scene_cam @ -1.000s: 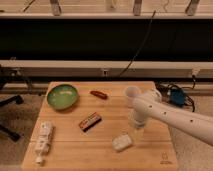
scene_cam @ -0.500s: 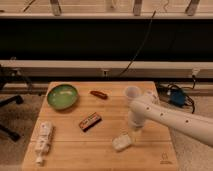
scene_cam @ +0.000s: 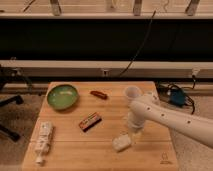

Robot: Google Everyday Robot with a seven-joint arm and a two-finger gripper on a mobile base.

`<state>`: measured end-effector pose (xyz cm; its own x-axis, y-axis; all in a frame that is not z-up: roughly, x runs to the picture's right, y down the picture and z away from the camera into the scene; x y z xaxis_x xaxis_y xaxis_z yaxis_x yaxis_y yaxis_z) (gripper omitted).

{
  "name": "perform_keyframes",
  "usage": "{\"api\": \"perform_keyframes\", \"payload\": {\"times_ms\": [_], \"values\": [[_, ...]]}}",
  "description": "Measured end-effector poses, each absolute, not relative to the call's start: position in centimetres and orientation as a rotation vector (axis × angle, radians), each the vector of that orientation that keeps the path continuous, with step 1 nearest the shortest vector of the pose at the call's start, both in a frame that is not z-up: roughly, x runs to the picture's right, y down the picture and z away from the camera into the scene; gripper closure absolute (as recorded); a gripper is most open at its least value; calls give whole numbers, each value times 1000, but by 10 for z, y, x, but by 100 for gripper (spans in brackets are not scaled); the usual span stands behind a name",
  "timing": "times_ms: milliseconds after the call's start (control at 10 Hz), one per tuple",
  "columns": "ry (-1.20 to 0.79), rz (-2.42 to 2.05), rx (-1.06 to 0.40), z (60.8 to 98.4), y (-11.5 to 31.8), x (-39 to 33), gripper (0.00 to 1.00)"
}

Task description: Wipe the white sponge on the table

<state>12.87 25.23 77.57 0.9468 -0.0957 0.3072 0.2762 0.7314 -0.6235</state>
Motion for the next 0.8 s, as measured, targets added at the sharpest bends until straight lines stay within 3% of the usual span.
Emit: {"api": "perform_keyframes", "payload": {"times_ms": [800], "values": [[-336,-230,-689,754,297,112,20]]}}
